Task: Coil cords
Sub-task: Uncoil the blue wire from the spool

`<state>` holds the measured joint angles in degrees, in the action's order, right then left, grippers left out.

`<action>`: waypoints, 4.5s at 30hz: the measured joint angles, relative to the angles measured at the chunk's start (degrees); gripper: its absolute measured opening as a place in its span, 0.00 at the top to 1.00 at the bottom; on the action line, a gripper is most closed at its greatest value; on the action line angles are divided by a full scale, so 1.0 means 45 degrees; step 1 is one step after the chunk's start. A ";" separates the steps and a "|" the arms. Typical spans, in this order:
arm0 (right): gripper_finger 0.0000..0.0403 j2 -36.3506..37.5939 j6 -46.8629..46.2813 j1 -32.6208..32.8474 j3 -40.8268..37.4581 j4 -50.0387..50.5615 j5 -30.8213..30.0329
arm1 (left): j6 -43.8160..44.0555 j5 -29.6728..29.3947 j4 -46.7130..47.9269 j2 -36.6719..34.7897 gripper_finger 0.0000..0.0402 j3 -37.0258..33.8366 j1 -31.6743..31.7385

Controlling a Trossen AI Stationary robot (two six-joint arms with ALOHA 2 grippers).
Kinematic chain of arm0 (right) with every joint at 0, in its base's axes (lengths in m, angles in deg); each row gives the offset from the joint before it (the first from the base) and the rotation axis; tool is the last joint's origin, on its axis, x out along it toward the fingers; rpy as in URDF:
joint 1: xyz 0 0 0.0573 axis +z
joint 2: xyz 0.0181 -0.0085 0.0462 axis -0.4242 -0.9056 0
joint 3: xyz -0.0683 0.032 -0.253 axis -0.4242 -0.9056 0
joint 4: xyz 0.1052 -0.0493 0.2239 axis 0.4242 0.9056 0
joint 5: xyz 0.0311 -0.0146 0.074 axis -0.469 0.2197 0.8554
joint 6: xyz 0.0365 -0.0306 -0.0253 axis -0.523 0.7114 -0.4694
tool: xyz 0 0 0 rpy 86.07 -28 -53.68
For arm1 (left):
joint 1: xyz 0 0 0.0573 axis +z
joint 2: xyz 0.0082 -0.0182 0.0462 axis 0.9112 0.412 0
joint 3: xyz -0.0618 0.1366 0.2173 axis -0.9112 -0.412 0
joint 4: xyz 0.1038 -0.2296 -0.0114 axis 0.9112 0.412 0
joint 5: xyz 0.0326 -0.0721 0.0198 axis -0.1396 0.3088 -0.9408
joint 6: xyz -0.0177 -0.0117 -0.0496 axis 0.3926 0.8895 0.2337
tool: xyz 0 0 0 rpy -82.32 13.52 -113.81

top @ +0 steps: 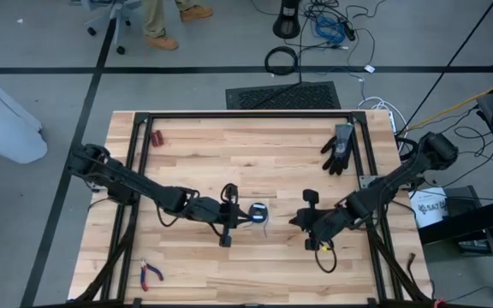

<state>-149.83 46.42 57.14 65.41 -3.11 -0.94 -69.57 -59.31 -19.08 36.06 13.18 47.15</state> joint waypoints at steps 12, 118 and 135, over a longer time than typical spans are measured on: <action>1.00 -0.1719 0.0335 -0.0012 0.0000 -0.1457 0.0104 | 0.0244 -0.2513 0.2615 0.0303 0.95 0.1228 -0.0695; 1.00 -0.2163 0.0482 0.0401 0.0000 -0.2234 -0.0294 | -0.9121 -0.4877 0.2920 0.4206 0.47 0.1904 -0.0020; 1.00 -0.2163 0.0449 0.0405 0.0005 -0.2233 -0.0289 | -1.0140 -0.4705 0.1569 0.5294 0.65 0.1907 -0.0287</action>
<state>-159.56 48.44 58.97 65.43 -13.15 -2.24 -115.21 -80.48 -12.02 59.88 21.76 45.85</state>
